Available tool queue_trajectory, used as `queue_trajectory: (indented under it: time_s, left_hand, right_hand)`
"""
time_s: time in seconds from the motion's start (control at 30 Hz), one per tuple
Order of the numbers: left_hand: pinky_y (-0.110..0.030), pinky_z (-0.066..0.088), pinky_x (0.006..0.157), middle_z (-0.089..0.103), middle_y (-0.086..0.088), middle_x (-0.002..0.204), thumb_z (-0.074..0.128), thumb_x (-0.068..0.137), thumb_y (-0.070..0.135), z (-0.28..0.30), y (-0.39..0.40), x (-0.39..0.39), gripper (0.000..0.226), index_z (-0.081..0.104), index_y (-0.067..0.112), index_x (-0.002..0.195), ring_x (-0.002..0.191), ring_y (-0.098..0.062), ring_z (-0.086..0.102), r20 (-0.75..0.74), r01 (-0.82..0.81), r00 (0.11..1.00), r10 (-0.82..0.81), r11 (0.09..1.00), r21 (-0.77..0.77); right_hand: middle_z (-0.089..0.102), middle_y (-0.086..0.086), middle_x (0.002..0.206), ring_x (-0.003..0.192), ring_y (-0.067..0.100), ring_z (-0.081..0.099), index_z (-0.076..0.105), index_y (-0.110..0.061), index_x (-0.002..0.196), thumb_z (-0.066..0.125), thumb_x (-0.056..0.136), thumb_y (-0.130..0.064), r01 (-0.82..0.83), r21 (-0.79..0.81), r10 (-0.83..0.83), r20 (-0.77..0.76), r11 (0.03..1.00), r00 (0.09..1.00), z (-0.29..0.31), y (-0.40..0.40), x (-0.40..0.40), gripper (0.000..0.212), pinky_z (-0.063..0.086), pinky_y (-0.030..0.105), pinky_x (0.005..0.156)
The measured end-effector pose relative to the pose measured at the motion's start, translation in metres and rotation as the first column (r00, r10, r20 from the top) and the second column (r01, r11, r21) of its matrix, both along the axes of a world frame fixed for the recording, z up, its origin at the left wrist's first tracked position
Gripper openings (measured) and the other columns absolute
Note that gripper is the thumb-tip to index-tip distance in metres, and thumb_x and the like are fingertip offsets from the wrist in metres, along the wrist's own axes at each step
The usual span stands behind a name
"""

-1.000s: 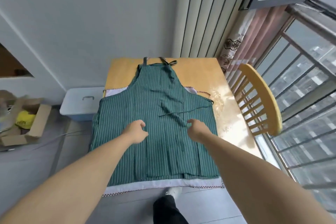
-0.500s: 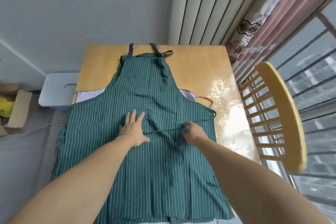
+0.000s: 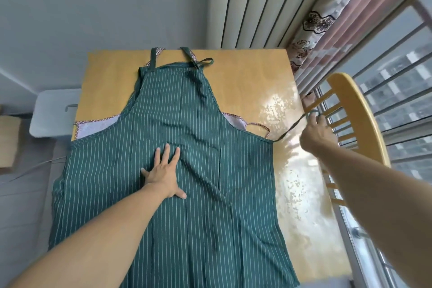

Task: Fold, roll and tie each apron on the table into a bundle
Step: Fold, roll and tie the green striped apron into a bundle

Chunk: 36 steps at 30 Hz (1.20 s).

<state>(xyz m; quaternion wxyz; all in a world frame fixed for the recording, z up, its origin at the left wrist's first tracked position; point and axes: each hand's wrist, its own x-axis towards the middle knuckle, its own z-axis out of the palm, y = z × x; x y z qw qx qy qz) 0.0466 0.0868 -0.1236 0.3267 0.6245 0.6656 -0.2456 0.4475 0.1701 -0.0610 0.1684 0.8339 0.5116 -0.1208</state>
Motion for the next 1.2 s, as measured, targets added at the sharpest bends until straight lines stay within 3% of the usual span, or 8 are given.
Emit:
queue_trajectory:
  time_s: [0.13, 0.27, 0.43, 0.57, 0.77, 0.97, 1.1, 1.2]
  left_hand:
    - [-0.073, 0.018, 0.115, -0.044, 0.005, 0.157, 0.091, 0.058, 0.058, -0.001, 0.001, 0.001, 0.153, -0.028, 0.037, 0.153, 0.149, -0.026, -0.031, -0.007, 0.016, 1.000, -0.016, 1.000, -0.002]
    - [-0.072, 0.019, 0.116, -0.043, 0.006, 0.157, 0.090, 0.057, 0.062, 0.000, 0.002, -0.001, 0.154, -0.029, 0.038, 0.152, 0.150, -0.025, -0.031, -0.023, 0.042, 0.999, -0.042, 0.999, -0.002]
    - [-0.071, 0.017, 0.116, -0.044, 0.004, 0.156, 0.090, 0.058, 0.058, -0.001, 0.000, 0.002, 0.154, -0.031, 0.036, 0.151, 0.149, -0.027, -0.031, 0.004, 0.066, 0.998, -0.066, 0.998, -0.013]
    - [-0.066, 0.007, 0.121, -0.047, 0.004, 0.154, 0.087, 0.067, 0.053, -0.006, -0.018, -0.019, 0.146, -0.031, 0.036, 0.150, 0.148, -0.024, -0.034, 0.100, 0.119, 0.987, -0.130, 0.987, 0.109]
    - [-0.052, -0.010, 0.124, -0.040, 0.002, 0.159, 0.056, 0.084, 0.076, -0.018, -0.085, -0.062, 0.114, -0.024, 0.036, 0.155, 0.146, -0.020, -0.037, 0.184, 0.213, 0.947, -0.262, 0.945, 0.247]
    - [-0.046, -0.018, 0.119, -0.037, -0.001, 0.160, 0.081, 0.077, 0.052, -0.019, -0.119, -0.077, 0.127, -0.015, 0.034, 0.158, 0.147, -0.024, -0.034, 0.236, 0.270, 0.922, -0.305, 0.948, 0.170]
    - [-0.047, -0.015, 0.121, -0.034, 0.008, 0.157, 0.084, 0.075, 0.048, -0.005, -0.127, -0.093, 0.119, 0.001, 0.038, 0.159, 0.148, -0.021, -0.032, 0.350, 0.391, 0.854, -0.384, 0.919, 0.054]
    - [-0.049, 0.005, 0.125, 0.002, 0.003, 0.169, 0.072, 0.088, 0.048, 0.010, -0.120, -0.111, 0.082, 0.031, 0.033, 0.157, 0.156, -0.022, 0.000, 0.609, 0.119, 0.793, -0.033, 0.988, -0.101]
  right_hand:
    - [0.060, 0.014, 0.134, 0.113, 0.035, 0.061, 0.041, -0.014, 0.139, 0.040, 0.103, -0.043, 0.191, 0.053, -0.168, -0.293, 0.980, 0.941, -0.035, -0.059, -0.044, 0.047, 0.051, 0.049, 0.093]
    - [0.067, 0.002, 0.105, 0.089, 0.023, 0.067, 0.052, -0.014, 0.122, 0.056, 0.083, -0.077, 0.260, -0.042, -0.252, -0.433, 0.965, 0.865, -0.066, -0.122, -0.084, 0.074, 0.058, 0.042, 0.080]
    - [0.071, -0.005, 0.093, 0.078, 0.020, 0.069, 0.060, -0.024, 0.113, 0.056, 0.098, -0.053, 0.421, 0.102, -0.310, -0.528, 0.901, 0.791, -0.066, -0.152, -0.091, 0.032, 0.059, 0.044, 0.080]
    - [0.072, 0.006, 0.094, 0.080, 0.026, 0.067, 0.062, -0.016, 0.114, 0.061, 0.094, -0.059, 0.633, 0.195, -0.399, -0.630, 0.749, 0.666, -0.051, -0.149, -0.084, 0.048, 0.057, 0.045, 0.081]
    - [0.066, 0.002, 0.074, 0.058, 0.015, 0.058, 0.064, -0.014, 0.091, 0.083, 0.078, -0.050, 0.361, -0.321, -0.475, -0.432, 0.876, 0.767, -0.038, -0.220, -0.079, 0.043, 0.048, 0.025, 0.054]
    - [0.076, 0.019, 0.082, 0.069, 0.035, 0.074, 0.069, 0.001, 0.104, 0.071, 0.092, -0.010, 0.450, -0.193, -0.472, -0.576, 0.872, 0.668, 0.017, -0.233, -0.096, 0.017, 0.063, 0.045, 0.068]
    - [0.078, 0.014, 0.087, 0.074, 0.031, 0.075, 0.070, -0.007, 0.101, 0.068, 0.090, 0.003, 0.269, -0.190, -0.321, -0.709, 0.944, 0.628, 0.096, -0.212, -0.163, 0.015, 0.063, 0.045, 0.074]
    - [0.072, 0.001, 0.097, 0.076, 0.018, 0.071, 0.062, -0.016, 0.112, 0.059, 0.093, 0.003, 0.041, -0.080, -0.087, -0.739, 0.996, 0.668, 0.133, -0.201, -0.244, 0.027, 0.060, 0.035, 0.068]
